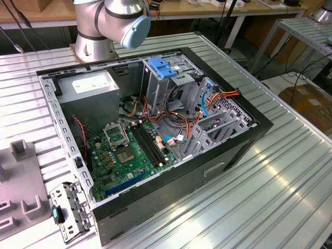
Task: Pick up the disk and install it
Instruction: 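Pick up the disk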
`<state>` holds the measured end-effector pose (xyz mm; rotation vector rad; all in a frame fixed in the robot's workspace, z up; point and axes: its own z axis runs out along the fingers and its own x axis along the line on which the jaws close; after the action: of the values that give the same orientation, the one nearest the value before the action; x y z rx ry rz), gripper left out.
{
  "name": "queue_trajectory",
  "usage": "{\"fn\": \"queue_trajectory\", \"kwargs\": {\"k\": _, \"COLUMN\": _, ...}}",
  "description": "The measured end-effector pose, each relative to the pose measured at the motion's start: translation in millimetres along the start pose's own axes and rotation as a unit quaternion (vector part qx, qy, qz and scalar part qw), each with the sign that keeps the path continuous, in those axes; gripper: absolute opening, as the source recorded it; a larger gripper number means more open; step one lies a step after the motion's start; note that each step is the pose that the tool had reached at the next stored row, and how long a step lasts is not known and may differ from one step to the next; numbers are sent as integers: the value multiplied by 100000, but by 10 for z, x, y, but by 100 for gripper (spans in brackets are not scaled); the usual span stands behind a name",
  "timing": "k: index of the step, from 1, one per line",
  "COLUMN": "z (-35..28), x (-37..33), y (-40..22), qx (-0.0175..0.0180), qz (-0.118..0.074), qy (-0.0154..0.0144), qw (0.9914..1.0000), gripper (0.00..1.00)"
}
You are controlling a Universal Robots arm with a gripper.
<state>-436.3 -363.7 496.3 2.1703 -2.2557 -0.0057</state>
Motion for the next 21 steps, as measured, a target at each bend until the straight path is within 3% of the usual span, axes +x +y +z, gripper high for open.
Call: {"fn": "queue_trajectory", "kwargs": {"k": 21, "z": -2, "x": -7, "y": -177, "qx": 1, "qz": 1, "qy": -4, "qw": 100000, "gripper": 37}}
